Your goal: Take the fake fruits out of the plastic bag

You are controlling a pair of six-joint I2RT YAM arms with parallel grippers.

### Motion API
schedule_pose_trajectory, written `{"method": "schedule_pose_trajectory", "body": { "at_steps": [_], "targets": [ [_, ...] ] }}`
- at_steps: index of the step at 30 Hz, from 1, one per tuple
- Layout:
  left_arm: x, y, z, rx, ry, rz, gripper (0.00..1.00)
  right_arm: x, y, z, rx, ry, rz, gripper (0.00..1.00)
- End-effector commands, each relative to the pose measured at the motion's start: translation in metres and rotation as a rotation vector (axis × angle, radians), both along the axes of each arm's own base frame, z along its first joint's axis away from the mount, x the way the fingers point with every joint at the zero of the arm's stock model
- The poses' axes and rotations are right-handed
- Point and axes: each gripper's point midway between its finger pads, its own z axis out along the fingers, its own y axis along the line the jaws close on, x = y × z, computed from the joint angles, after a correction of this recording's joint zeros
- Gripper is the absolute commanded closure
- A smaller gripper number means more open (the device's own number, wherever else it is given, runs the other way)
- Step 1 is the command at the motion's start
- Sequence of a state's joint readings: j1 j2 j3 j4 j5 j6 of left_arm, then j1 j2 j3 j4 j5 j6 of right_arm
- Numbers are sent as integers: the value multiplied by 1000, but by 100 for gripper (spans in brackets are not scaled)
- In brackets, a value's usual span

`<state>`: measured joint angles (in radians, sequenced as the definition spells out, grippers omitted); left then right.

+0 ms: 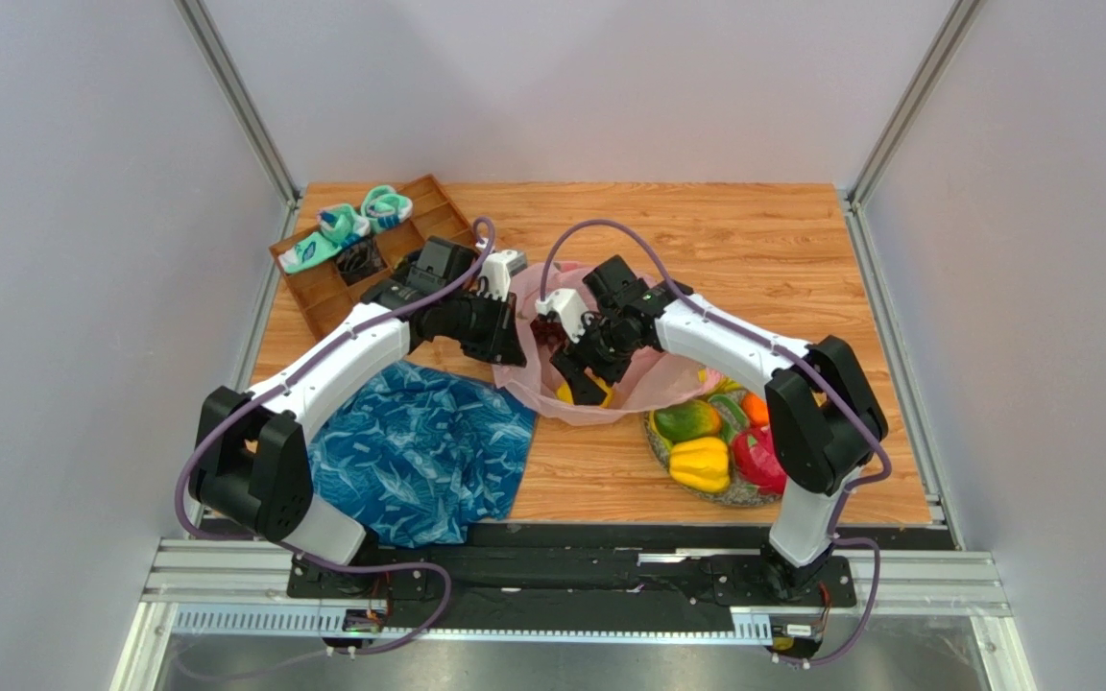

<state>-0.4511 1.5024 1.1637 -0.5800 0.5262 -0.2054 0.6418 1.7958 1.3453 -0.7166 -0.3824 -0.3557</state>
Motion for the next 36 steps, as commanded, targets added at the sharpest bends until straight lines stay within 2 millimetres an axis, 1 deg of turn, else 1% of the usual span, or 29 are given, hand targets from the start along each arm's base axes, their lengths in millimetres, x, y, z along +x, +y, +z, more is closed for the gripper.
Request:
{"method": "schedule_pose_trajectory", "body": {
  "at_steps": [1, 3, 5, 6, 9, 11, 12, 14, 15, 17, 18, 19, 20, 21, 22, 23, 24, 25, 26, 27, 28, 29, 30, 31, 32, 33, 34, 35, 36],
  "targets": [
    [3, -8, 19, -55, -36, -5, 100, -3, 8, -10, -17, -20, -2, 29],
    [3, -8, 20, -52, -41, -8, 100, -3, 8, -22, -48, -11, -1, 27],
    [4, -7, 22, -48, -52, -9, 100, 1, 2, -33, -94, -15, -15, 24],
    [4, -7, 22, -46, -56, -8, 100, 3, 1, -36, -105, -23, -20, 22],
    [5, -6, 24, -47, -68, -9, 100, 11, -2, -39, -120, -63, -27, 20],
    [6, -6, 23, -44, -71, -8, 100, 15, 1, -36, -107, -89, -22, 28],
    [6, -6, 24, -45, -74, -9, 100, 17, 3, -28, -88, -106, -20, 35],
    [7, -6, 26, -39, -78, -12, 100, 19, 7, -11, -50, -138, -12, 41],
    [8, -6, 27, -38, -81, -13, 100, 22, 8, 11, -14, -182, -15, 42],
    [10, -6, 28, -32, -89, -15, 100, 20, 8, 37, 45, -214, 14, 43],
    [10, -6, 28, -30, -91, -15, 100, 22, 3, 53, 80, -232, 12, 43],
    [12, -6, 27, -31, -94, -14, 100, 16, 3, 78, 151, -251, 38, 44],
    [12, -6, 28, -32, -96, -13, 100, 14, 0, 92, 183, -270, 46, 44],
    [13, -7, 27, -34, -95, -11, 100, 17, -7, 103, 202, -295, 47, 43],
    [15, -8, 27, -35, -98, -11, 100, 9, -10, 121, 251, -308, 66, 43],
    [15, -9, 27, -35, -96, -12, 100, 8, -14, 130, 269, -311, 68, 43],
    [16, -8, 27, -34, -98, -12, 100, 11, -21, 140, 282, -325, 57, 43],
    [18, -9, 28, -32, -100, -13, 100, 6, -29, 146, 277, -328, 51, 43],
    [20, -9, 28, -31, -103, -13, 100, 7, -36, 149, 263, -333, 37, 42],
    [21, -10, 29, -32, -103, -14, 100, 12, -53, 147, 234, -341, 6, 43],
    [23, -11, 31, -33, -111, -15, 100, 11, -69, 140, 194, -320, -25, 43],
    [24, -11, 33, -35, -115, -15, 100, 11, -83, 140, 175, -324, -51, 42],
    [25, -12, 33, -34, -117, -15, 100, 20, -110, 135, 144, -319, -119, 43],
    [28, -12, 34, -35, -124, -15, 100, 15, -131, 120, 83, -291, -131, 43],
    [28, -13, 34, -35, -123, -14, 100, 13, -147, 116, 48, -292, -146, 43],
    [29, -14, 34, -37, -122, -15, 100, 15, -172, 112, 8, -286, -192, 43],
    [30, -14, 34, -38, -120, -15, 100, 5, -189, 102, -55, -260, -171, 43],
    [30, -14, 34, -38, -116, -15, 100, 1, -201, 100, -85, -253, -175, 43],
    [30, -14, 34, -37, -117, -14, 100, -3, -219, 101, -115, -257, -207, 43]
  ]
}}
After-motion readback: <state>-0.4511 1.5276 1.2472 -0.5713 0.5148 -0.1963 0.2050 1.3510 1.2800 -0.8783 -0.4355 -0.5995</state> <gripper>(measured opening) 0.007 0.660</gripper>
